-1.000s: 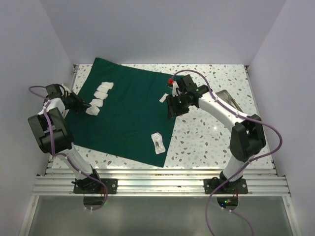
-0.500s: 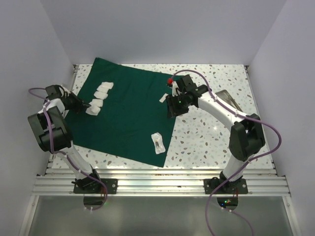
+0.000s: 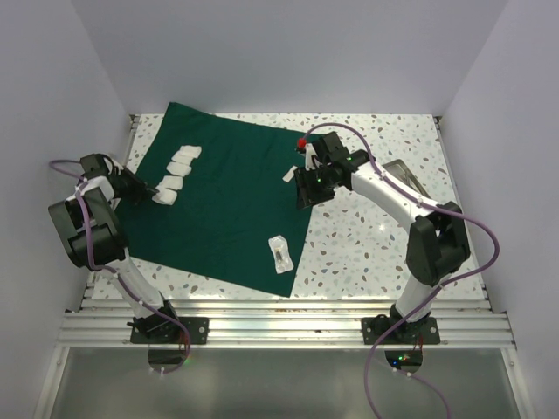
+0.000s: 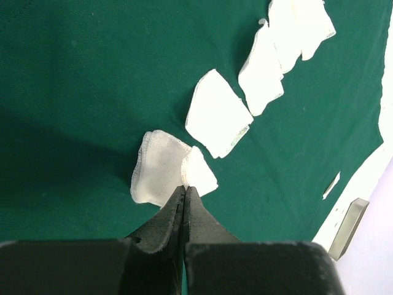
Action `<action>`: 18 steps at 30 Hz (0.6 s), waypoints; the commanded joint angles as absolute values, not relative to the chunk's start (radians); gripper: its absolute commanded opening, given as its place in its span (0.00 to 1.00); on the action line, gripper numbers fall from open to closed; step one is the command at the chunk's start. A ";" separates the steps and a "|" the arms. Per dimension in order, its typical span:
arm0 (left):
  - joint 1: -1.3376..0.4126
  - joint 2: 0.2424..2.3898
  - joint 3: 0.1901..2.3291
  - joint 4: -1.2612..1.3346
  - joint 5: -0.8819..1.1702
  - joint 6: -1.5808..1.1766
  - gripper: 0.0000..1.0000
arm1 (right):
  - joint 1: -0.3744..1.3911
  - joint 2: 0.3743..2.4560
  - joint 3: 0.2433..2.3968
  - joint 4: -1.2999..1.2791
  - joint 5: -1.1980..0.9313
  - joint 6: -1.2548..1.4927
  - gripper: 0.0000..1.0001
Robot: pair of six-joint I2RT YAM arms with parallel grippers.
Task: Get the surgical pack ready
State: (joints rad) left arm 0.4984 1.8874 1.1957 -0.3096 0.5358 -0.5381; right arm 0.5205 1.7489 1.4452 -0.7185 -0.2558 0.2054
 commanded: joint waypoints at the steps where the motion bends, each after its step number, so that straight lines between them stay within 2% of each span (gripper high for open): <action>1: 0.515 1.899 1.186 -0.287 0.519 -0.512 0.00 | 0.519 1.764 1.491 -0.715 -0.273 0.202 0.48; 18: 0.522 1.933 1.184 -0.281 0.500 -0.502 0.00 | 0.520 1.776 1.497 -0.713 -0.281 0.206 0.47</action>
